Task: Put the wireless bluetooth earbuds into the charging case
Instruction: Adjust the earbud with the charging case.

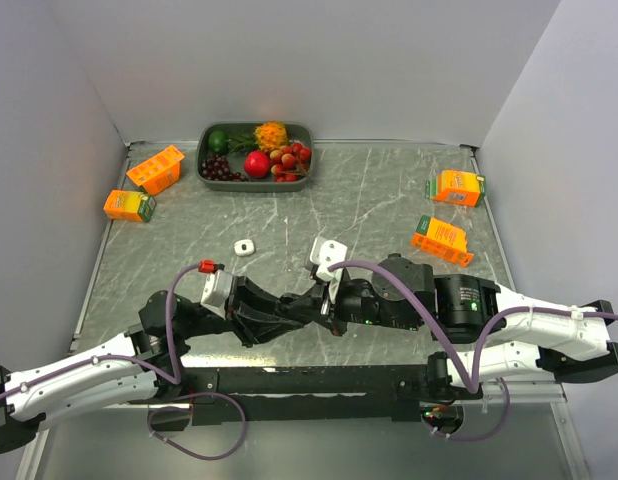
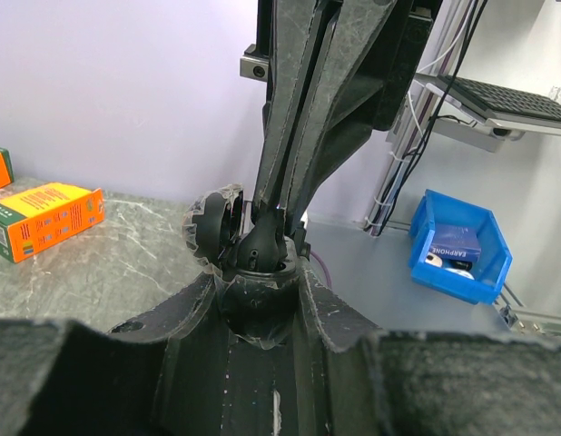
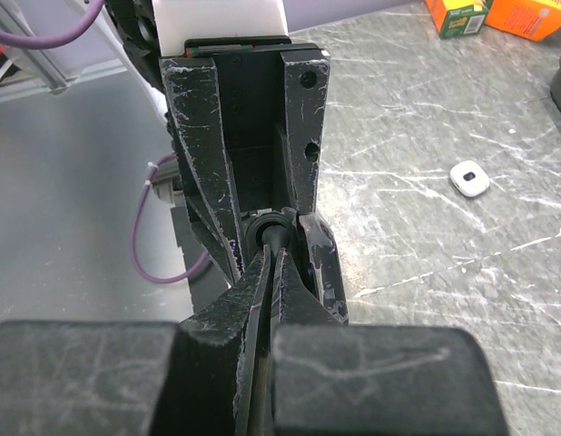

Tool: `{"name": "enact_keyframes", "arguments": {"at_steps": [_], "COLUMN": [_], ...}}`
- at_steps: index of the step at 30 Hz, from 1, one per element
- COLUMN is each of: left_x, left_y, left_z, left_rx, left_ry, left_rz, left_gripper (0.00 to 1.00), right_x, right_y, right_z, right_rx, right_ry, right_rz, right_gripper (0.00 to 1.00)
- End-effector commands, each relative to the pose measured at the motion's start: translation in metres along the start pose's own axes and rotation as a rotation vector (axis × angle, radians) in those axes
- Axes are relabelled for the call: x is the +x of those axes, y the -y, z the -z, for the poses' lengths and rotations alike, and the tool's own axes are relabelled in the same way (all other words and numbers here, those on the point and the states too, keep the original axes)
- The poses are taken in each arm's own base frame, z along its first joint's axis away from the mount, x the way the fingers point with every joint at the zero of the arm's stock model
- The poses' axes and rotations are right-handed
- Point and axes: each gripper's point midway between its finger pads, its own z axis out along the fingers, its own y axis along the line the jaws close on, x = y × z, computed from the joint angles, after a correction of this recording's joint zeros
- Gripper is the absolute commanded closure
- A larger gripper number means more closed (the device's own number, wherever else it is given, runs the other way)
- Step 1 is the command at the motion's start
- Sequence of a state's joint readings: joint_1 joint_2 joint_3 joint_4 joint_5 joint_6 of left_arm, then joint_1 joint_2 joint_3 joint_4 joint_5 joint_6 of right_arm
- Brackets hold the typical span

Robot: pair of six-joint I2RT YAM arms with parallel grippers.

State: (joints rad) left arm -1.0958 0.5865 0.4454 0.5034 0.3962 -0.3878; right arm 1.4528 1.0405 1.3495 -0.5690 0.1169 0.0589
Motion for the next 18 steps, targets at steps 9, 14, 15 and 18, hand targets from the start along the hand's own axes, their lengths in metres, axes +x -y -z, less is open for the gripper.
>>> {"name": "enact_keyframes", "arguments": {"at_steps": [9, 14, 15, 18], "left_x": [-0.031, -0.031, -0.032, -0.032], "left_y": [0.010, 0.011, 0.011, 0.010], "left_z": [-0.006, -0.006, -0.005, -0.006], "left_rx": [0.039, 0.039, 0.039, 0.037], "left_ry": [0.080, 0.083, 0.083, 0.082], "left_rz": [-0.035, -0.037, -0.037, -0.039], "left_gripper": [0.99, 0.99, 0.99, 0.99], "right_x": [0.007, 0.011, 0.012, 0.013], "right_y": [-0.007, -0.013, -0.014, -0.013], "right_z": [0.002, 0.001, 0.000, 0.000], "right_rx": [-0.054, -0.096, -0.099, -0.092], "right_ry": [-0.084, -0.107, -0.110, -0.115], "right_rz": [0.058, 0.086, 0.088, 0.083], "right_gripper": [1.00, 1.00, 1.00, 1.00]}}
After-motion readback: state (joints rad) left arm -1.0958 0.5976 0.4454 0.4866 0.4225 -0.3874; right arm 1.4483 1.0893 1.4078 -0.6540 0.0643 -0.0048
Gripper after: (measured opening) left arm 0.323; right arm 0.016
